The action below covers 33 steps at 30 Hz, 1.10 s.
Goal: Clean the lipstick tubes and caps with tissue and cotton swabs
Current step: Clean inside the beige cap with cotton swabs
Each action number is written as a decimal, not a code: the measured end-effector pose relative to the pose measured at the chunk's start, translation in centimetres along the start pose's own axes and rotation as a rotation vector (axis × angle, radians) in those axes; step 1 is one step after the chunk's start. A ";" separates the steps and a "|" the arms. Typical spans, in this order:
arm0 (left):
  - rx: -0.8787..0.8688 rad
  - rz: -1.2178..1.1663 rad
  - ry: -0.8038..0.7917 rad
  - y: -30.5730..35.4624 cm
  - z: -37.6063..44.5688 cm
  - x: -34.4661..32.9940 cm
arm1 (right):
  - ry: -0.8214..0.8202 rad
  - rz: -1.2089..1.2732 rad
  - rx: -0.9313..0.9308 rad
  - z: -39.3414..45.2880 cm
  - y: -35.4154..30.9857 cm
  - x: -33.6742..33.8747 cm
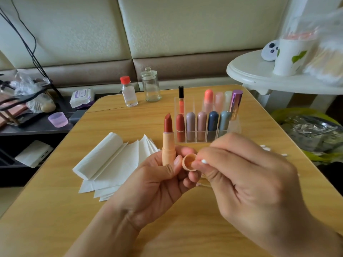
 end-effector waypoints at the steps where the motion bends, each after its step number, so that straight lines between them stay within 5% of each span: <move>1: 0.000 0.012 0.012 0.0 0.0 0.1 | -0.015 0.018 -0.004 0.1 0.1 -0.1; 9: 0.000 -0.001 -0.001 0.0 0.1 0.1 | -0.001 -0.105 0.098 0.0 -0.6 0.5; 27: 0.016 -0.047 -0.049 -0.1 -0.1 0.1 | -0.036 0.125 0.028 0.1 -0.3 0.2; 33: 0.026 -0.050 -0.084 -0.3 0.1 -0.2 | 0.005 -0.015 0.048 -0.1 -0.4 0.6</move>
Point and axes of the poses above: each hand's wrist, its own z-axis towards the middle knuckle, its own x-axis out of the back of the hand, y = z × x, the point moved 6 cm from there along z, towards the middle knuckle, and after that the axes turned 1 degree about -z, right-handed, at the moved point
